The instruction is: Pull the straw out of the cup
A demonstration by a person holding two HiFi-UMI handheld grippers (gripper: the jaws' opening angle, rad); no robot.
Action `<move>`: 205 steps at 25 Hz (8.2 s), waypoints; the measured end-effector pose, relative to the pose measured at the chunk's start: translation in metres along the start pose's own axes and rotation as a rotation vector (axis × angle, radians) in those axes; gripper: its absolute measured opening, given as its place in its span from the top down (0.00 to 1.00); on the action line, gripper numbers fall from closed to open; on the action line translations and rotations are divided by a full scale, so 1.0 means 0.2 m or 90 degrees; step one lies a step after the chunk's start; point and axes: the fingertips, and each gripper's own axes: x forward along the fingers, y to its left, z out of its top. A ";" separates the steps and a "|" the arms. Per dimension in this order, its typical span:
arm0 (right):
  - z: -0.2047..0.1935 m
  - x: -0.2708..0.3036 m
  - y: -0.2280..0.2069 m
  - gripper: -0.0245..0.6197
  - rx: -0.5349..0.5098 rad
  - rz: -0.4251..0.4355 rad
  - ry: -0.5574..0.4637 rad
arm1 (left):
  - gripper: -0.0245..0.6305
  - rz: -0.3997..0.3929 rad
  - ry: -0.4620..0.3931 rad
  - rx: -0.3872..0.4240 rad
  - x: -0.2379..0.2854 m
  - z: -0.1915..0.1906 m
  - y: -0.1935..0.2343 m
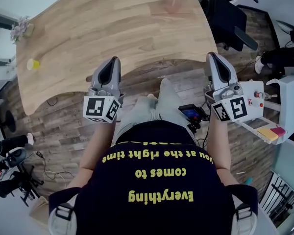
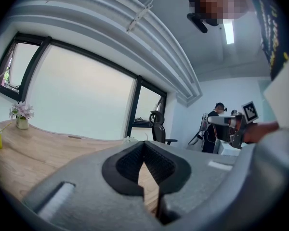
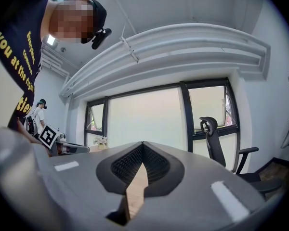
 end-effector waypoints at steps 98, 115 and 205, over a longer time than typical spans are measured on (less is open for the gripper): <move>-0.21 0.99 -1.05 0.95 0.119 0.252 0.019 | 0.96 0.219 -0.003 0.064 1.07 0.20 -0.03; -0.38 1.20 -1.08 0.95 0.107 0.224 0.082 | 0.96 0.173 0.019 0.053 1.20 0.20 0.10; -0.57 1.52 -1.13 0.90 0.214 0.202 0.109 | 0.96 0.240 0.017 0.033 1.05 0.13 0.28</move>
